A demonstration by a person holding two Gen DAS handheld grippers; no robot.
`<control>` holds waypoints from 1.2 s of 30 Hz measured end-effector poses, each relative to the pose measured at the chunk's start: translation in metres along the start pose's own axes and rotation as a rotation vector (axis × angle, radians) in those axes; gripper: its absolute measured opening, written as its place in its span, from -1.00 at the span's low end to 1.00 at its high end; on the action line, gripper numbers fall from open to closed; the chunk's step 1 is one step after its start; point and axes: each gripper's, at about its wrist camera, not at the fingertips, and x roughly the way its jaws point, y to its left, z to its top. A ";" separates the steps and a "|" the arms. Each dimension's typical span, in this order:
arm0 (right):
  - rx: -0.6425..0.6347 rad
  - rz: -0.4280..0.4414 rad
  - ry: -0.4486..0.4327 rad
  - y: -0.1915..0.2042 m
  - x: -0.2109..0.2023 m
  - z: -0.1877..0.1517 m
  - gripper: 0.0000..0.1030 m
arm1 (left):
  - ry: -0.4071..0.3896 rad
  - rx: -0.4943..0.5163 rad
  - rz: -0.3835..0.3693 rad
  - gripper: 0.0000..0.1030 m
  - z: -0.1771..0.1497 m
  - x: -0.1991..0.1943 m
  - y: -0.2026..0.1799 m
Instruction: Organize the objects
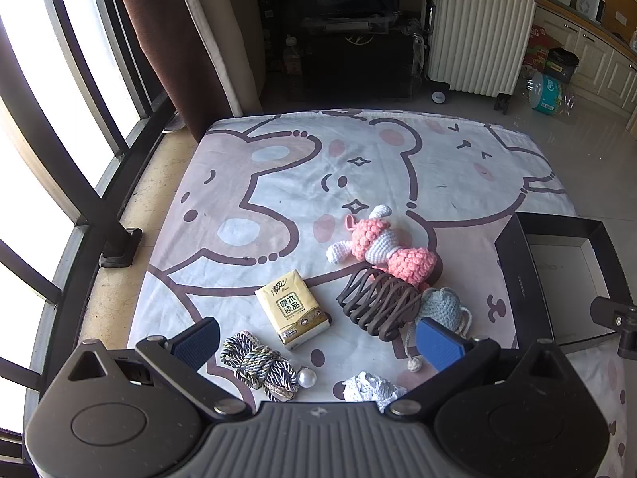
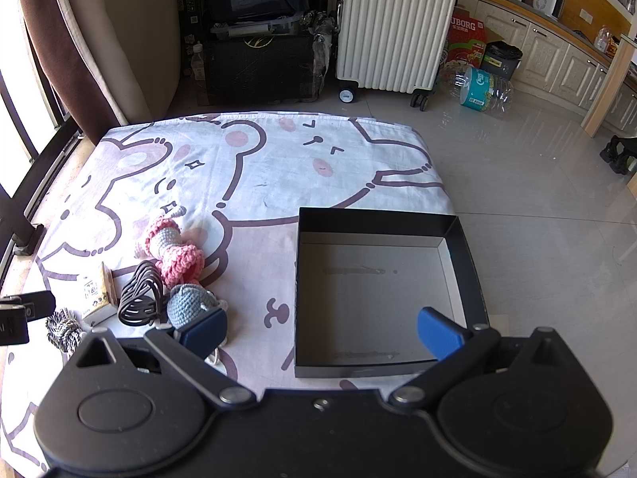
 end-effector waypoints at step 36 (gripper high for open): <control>0.003 0.001 0.001 0.000 0.001 -0.001 1.00 | -0.010 0.064 -0.080 1.00 -0.002 0.000 -0.005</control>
